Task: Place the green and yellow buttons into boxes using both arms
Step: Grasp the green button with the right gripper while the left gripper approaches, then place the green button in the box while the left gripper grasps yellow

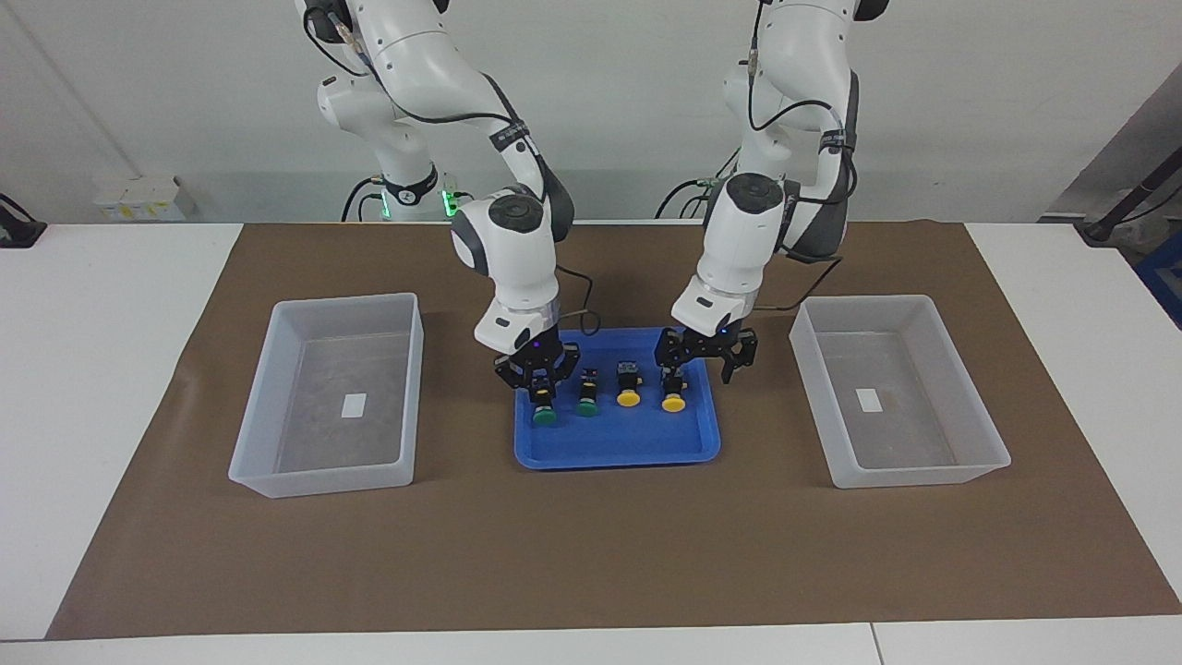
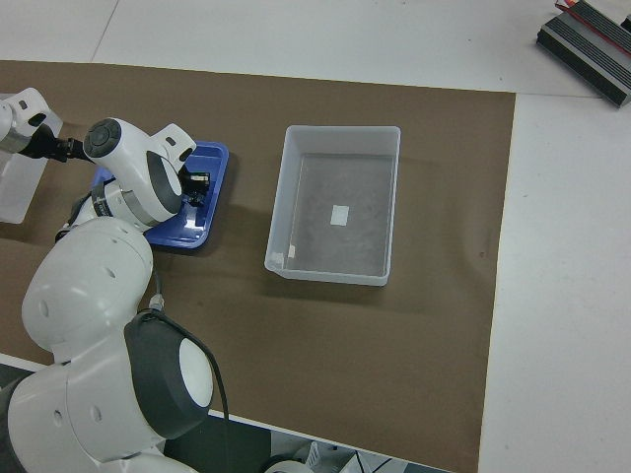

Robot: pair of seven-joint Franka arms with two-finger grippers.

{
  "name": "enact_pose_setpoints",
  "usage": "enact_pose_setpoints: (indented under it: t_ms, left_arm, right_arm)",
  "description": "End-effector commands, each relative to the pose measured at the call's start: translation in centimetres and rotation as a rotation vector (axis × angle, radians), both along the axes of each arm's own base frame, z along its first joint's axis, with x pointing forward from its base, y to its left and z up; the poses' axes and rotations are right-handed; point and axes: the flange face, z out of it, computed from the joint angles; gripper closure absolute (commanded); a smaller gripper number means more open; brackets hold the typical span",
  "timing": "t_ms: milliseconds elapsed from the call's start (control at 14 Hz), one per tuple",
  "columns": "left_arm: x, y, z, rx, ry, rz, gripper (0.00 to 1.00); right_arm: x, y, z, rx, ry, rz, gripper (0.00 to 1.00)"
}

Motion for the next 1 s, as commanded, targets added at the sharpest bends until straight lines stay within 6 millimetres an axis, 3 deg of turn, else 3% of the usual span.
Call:
enact_pose_setpoints:
  t_ms: [0, 287, 430, 717, 932]
  left_arm:
    - [0.3, -0.7, -2.8, -0.002, -0.017, 0.002, 0.00]
    - [0.0, -1.4, -4.0, 0.003, -0.009, -0.010, 0.00]
    - [0.0, -1.7, -4.4, -0.003, -0.021, -0.015, 0.00]
    - [-0.5, -2.4, -5.1, 0.003, -0.009, -0.026, 0.00]
    - [-0.8, -3.2, -5.0, 0.004, -0.006, -0.033, 0.00]
  right_arm:
    - [0.4, -3.9, 4.6, -0.011, -0.033, -0.051, 1.00]
    - [1.5, -11.0, 8.8, -0.046, -0.043, -0.074, 1.00]
    - [2.2, -14.7, 9.4, -0.066, -0.036, -0.032, 1.00]
    - [2.5, -21.7, 8.0, -0.041, 0.012, -0.062, 1.00]
    - [3.1, -25.3, 5.3, -0.045, 0.045, -0.108, 1.00]
